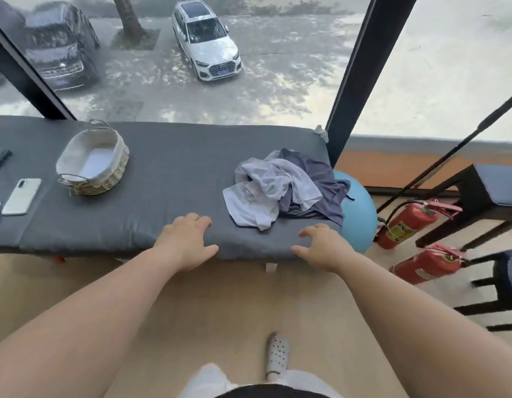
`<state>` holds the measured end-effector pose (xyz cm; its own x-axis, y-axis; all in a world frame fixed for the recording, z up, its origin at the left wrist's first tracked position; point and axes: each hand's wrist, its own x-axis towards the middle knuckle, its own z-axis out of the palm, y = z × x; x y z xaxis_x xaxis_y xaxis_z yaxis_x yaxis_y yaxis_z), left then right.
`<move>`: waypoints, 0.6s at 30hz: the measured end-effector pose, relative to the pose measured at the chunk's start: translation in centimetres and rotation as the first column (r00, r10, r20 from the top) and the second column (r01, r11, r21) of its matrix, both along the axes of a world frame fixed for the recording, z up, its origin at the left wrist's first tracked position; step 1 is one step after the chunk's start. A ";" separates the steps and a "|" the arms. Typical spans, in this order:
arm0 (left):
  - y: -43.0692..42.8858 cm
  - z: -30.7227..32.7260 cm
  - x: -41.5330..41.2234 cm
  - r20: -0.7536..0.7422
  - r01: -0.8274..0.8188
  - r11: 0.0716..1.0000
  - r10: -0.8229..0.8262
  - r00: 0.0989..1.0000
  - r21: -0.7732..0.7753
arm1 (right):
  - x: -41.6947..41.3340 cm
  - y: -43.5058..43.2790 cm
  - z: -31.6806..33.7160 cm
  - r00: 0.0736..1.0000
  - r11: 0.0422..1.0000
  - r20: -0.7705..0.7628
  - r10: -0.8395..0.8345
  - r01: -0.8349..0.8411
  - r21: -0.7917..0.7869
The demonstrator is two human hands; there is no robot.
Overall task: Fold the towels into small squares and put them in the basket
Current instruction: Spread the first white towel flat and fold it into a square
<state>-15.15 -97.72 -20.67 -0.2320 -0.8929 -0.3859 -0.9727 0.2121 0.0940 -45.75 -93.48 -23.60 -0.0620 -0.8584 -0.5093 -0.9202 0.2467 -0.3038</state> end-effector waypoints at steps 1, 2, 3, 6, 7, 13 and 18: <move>-1.7 -0.4 -0.5 -0.005 -0.008 1.000 0.008 1.000 0.010 | -0.5 -1.8 -0.4 1.000 1.000 0.000 0.000 0.000 0.011; -3.3 -0.8 -1.0 -0.013 -0.016 1.000 0.016 1.000 0.021 | -0.8 -3.6 -0.8 1.000 1.000 0.003 0.000 0.000 0.019; -4.9 -1.3 -1.4 -0.022 -0.023 0.999 0.024 0.999 0.036 | -1.1 -5.3 -1.2 1.000 1.000 0.008 0.000 0.000 0.028; -9.9 -3.5 -2.4 -0.035 -0.020 0.996 0.022 0.999 0.082 | -1.2 -10.1 -2.9 1.000 0.998 0.007 0.018 -0.018 0.060; -11.7 -4.3 -2.6 -0.040 -0.018 0.995 0.022 0.999 0.099 | -1.2 -11.7 -3.5 1.000 0.997 0.003 0.021 -0.021 0.076; -23.2 -10.1 -4.0 -0.146 0.001 0.972 0.034 0.989 0.236 | -0.9 -20.6 -6.9 0.996 0.985 -0.010 -0.091 0.092 0.148; -31.5 -13.0 -6.0 -0.140 0.123 0.942 -0.083 0.987 0.311 | -0.7 -27.4 -8.1 0.989 0.963 -0.037 -0.144 0.149 0.224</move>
